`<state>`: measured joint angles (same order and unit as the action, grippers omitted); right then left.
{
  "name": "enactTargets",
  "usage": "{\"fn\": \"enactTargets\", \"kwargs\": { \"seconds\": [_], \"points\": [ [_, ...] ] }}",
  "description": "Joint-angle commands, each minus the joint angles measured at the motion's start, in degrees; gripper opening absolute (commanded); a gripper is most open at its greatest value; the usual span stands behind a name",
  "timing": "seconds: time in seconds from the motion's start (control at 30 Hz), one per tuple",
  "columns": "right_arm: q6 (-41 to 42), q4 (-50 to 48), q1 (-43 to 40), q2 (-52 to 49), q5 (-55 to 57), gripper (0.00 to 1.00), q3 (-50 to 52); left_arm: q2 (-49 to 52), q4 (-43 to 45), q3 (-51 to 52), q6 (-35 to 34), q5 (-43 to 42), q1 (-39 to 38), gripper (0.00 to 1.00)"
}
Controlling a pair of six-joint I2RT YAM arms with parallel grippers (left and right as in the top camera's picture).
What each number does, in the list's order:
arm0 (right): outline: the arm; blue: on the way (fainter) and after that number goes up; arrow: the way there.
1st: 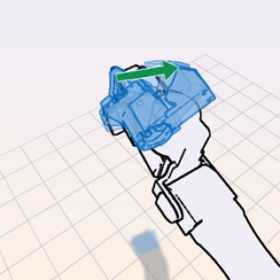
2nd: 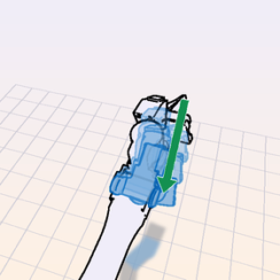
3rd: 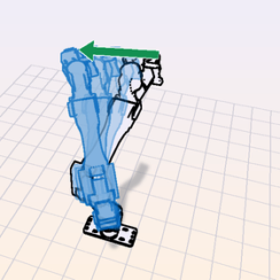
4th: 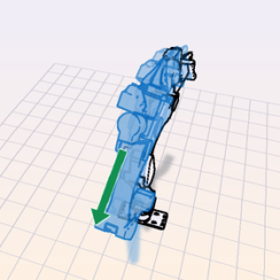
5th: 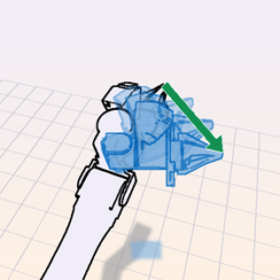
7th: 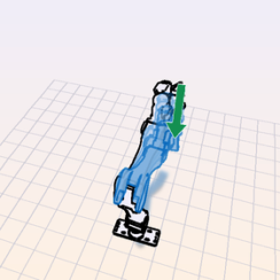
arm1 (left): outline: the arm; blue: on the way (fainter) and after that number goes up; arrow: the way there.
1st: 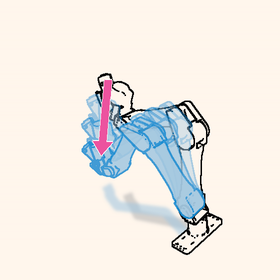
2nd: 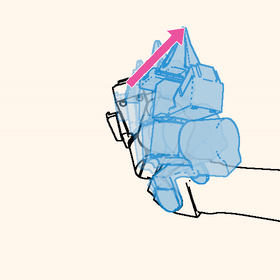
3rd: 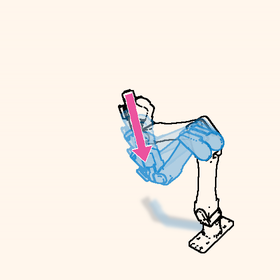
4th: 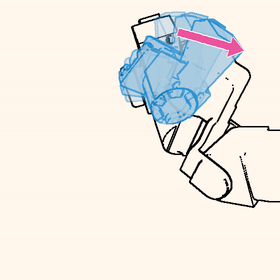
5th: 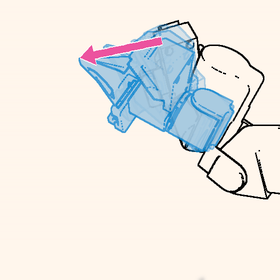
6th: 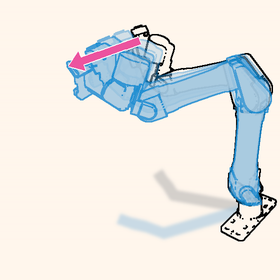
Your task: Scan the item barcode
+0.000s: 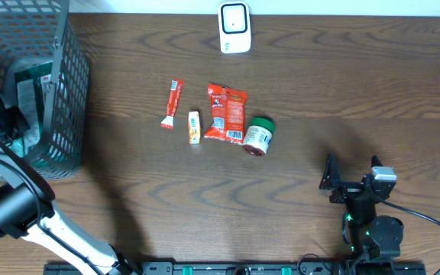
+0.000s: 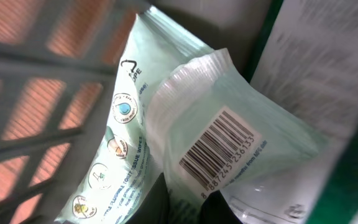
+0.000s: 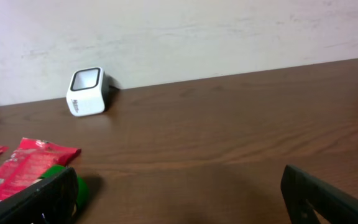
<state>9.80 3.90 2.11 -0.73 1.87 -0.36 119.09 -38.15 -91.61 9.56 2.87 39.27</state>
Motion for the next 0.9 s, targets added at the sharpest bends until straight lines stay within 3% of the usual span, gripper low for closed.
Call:
{"fn": "enactTargets", "kwargs": {
  "seconds": [0.0, 0.37, 0.57, 0.73, 0.87],
  "points": [
    [-0.66, 0.2, -0.42, -0.04, -0.04, 0.99, 0.07, -9.29, 2.32, -1.09, -4.33, -0.72, 0.31, 0.07],
    [-0.66, 0.2, -0.42, -0.04, -0.04, 0.99, 0.07, -31.3, 8.24, -1.09, -12.96, -0.83, -0.92, 0.07],
    [-0.66, 0.22, -0.42, -0.04, -0.04, 0.99, 0.07, -43.28, 7.32, -1.09, -14.01, -0.94, -7.32, 0.07],
    [-0.66, 0.22, -0.42, -0.04, -0.04, 0.99, 0.07, -53.24, -2.56, -1.09, -22.21, -0.92, -18.18, 0.07],
    [-0.66, 0.22, -0.42, -0.04, -0.04, 0.99, 0.07, -55.76, -13.68, -0.85, -29.9, -0.94, -27.21, 0.08]
  ]
}}
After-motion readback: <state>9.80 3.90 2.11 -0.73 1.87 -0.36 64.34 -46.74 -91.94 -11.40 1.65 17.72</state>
